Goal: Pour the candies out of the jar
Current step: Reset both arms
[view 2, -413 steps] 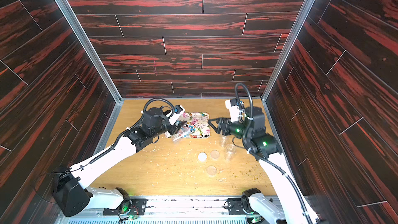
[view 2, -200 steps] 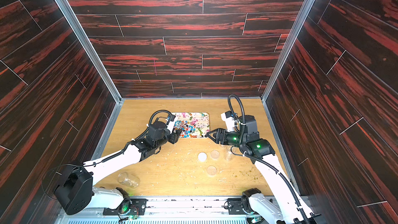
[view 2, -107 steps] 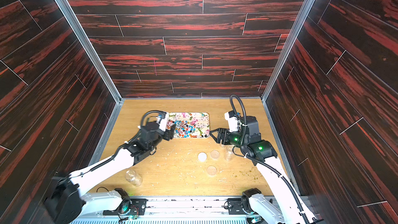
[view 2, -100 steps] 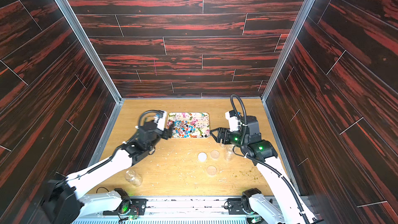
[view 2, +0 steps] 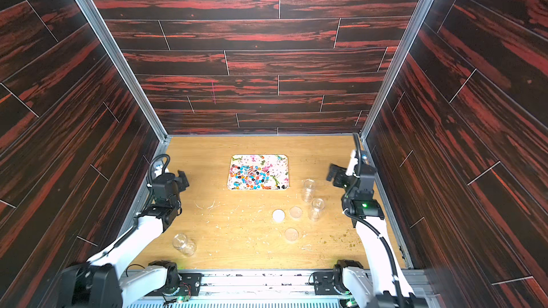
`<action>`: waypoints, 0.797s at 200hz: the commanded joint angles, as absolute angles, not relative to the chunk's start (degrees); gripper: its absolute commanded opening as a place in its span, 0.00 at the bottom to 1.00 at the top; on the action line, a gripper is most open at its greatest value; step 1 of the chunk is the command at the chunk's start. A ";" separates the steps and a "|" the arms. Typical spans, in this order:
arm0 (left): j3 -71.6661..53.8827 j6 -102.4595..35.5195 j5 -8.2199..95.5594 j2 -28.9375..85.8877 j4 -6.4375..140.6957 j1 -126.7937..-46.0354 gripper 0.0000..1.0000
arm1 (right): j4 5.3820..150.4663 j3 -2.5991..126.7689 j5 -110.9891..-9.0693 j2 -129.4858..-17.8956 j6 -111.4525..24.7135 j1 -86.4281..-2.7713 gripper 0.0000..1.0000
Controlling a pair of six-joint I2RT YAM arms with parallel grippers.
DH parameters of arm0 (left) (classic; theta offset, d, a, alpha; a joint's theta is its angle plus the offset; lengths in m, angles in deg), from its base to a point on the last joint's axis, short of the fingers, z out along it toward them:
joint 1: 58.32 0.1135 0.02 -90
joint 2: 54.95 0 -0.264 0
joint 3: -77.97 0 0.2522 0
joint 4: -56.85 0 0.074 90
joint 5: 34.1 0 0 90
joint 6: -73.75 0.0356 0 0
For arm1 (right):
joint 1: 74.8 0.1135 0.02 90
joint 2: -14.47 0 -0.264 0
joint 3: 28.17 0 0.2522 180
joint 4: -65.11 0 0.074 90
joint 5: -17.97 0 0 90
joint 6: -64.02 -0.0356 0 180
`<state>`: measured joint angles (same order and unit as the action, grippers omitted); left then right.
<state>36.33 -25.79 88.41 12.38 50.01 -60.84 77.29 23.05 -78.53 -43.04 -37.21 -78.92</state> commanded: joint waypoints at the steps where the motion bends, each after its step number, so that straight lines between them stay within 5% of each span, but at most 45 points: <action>1: 39.09 -27.44 91.86 17.27 40.23 -58.90 0.93 | 58.02 16.16 -81.94 -47.42 -31.83 -80.49 0.99; 80: 43.59 -28.63 85.88 28.86 20.46 -56.98 1.00 | 20.22 2.10 -79.74 -66.39 -33.87 -81.51 0.99; 108: 38.59 -25.46 78.62 31.39 27.62 -56.97 1.00 | 9.48 1.55 -75.68 -75.35 -32.72 -81.30 0.99; 159: 41.67 -24.56 76.62 34.14 18.73 -56.99 1.00 | 11.72 2.24 -74.24 -75.05 -31.59 -80.97 0.99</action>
<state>40.97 -25.07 78.62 33.60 23.50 -57.19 15.68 1.91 -76.41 -73.95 -32.75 -81.20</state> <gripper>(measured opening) 0.997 0.988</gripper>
